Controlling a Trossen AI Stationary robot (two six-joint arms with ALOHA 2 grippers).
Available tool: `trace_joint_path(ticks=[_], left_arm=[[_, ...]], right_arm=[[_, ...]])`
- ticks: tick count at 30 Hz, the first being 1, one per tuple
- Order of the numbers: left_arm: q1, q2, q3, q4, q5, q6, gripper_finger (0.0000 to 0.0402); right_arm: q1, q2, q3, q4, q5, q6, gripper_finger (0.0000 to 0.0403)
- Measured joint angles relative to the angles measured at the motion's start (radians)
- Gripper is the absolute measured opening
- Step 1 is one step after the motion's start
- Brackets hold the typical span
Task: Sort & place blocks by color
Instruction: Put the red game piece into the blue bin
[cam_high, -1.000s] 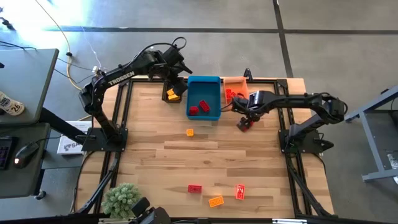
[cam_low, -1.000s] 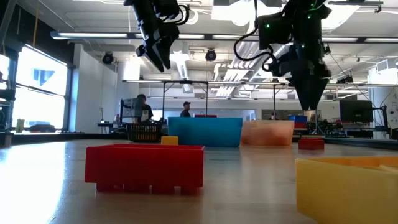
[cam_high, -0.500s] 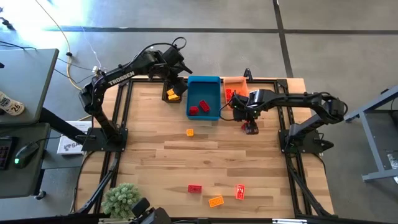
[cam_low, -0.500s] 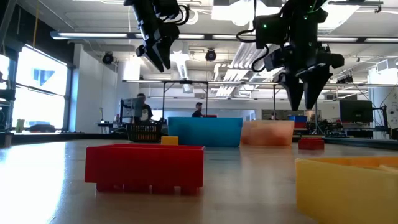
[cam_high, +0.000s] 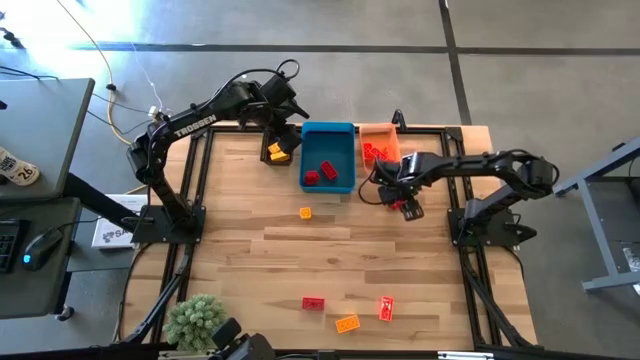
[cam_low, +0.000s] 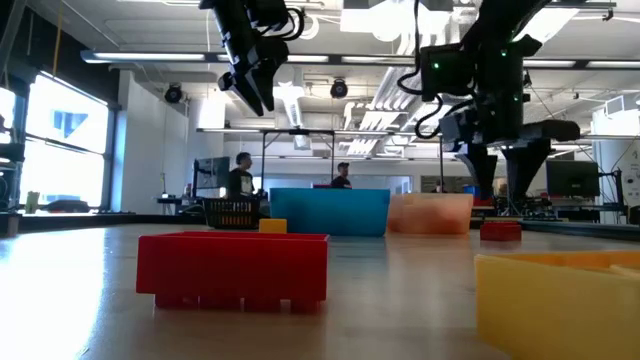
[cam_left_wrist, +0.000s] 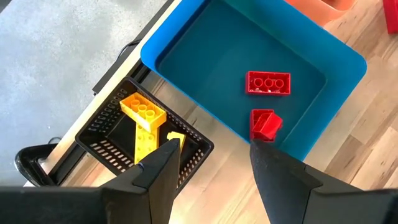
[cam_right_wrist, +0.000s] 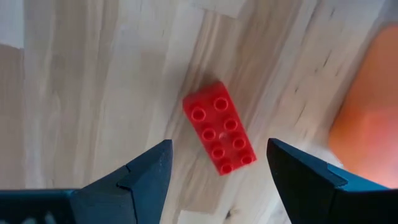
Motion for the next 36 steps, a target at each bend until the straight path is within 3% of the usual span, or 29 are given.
trace_joint_path(ticks=[7,23,27,36], left_arm=[[0.0,0.0,0.0,0.0,0.003,0.001,0.0184],[0.0,0.0,0.0,0.0,0.003,0.002,0.0184],[0.0,0.0,0.0,0.0,0.003,0.002,0.0184],[0.0,0.0,0.0,0.0,0.003,0.003,0.0184]], right_arm=[[0.001,0.029,-0.023,0.065,-0.001,-0.051,0.0249],[0.001,0.252,-0.017,0.102,0.031,-0.063,0.0246],[0.001,0.259,-0.018,0.098,0.027,-0.056,0.0218],[0.001,0.26,-0.019,0.099,0.004,0.004,0.0117]])
